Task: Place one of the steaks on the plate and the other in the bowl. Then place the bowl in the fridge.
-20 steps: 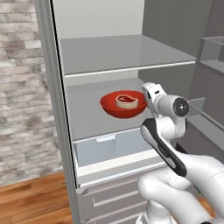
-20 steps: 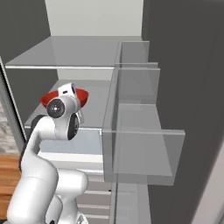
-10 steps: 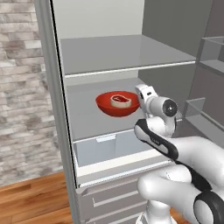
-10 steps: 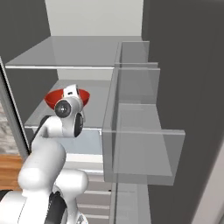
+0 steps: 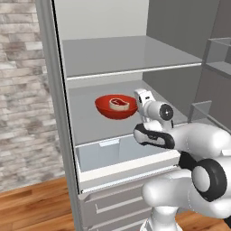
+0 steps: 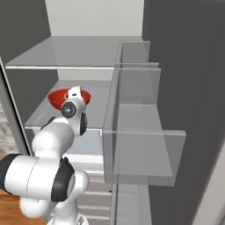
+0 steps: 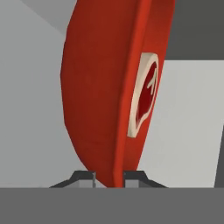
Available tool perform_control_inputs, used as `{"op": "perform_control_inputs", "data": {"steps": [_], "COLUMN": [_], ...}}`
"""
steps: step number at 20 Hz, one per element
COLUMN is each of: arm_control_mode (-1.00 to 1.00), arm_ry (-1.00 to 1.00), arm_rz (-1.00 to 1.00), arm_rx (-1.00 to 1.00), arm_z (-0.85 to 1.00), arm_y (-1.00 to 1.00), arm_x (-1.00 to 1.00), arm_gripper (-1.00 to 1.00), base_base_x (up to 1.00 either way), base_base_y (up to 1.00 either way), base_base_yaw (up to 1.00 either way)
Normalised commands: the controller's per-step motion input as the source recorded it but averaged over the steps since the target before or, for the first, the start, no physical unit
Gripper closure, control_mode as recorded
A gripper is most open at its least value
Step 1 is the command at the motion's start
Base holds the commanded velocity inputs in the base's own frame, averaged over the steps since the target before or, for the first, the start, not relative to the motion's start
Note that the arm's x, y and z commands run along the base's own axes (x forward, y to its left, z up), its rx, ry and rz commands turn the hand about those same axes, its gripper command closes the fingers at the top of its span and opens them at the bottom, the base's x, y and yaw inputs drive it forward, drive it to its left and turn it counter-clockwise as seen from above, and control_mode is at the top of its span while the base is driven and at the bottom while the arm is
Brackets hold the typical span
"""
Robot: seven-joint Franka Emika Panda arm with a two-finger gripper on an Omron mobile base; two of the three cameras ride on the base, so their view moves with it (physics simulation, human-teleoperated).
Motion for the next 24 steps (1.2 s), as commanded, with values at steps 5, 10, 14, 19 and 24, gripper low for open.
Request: {"op": "perform_control_inputs", "data": {"steps": [5,10,14,19,24], "arm_control_mode": [-1.00,-1.00,-1.00,-1.00,-1.00], "arm_ry": [0.00,0.00,0.00,0.00,0.06], "arm_rz": [0.00,0.00,0.00,0.00,-0.02], "arm_rx": [0.01,0.00,0.00,0.00,0.00], "arm_z": [-0.10,-0.08,-0.02,-0.04,0.06], "arm_y": [0.25,0.27,0.22,0.13,0.09], "arm_x": [0.44,0.39,0.23,0.19,-0.12], "arm_gripper": [1.00,1.00,-1.00,-1.00,-1.00], "base_base_x": [0.00,0.00,0.00,0.00,0.00], "base_base_y": [0.00,0.00,0.00,0.00,0.00], "base_base_yaw": [0.00,0.00,0.00,0.00,0.00]}}
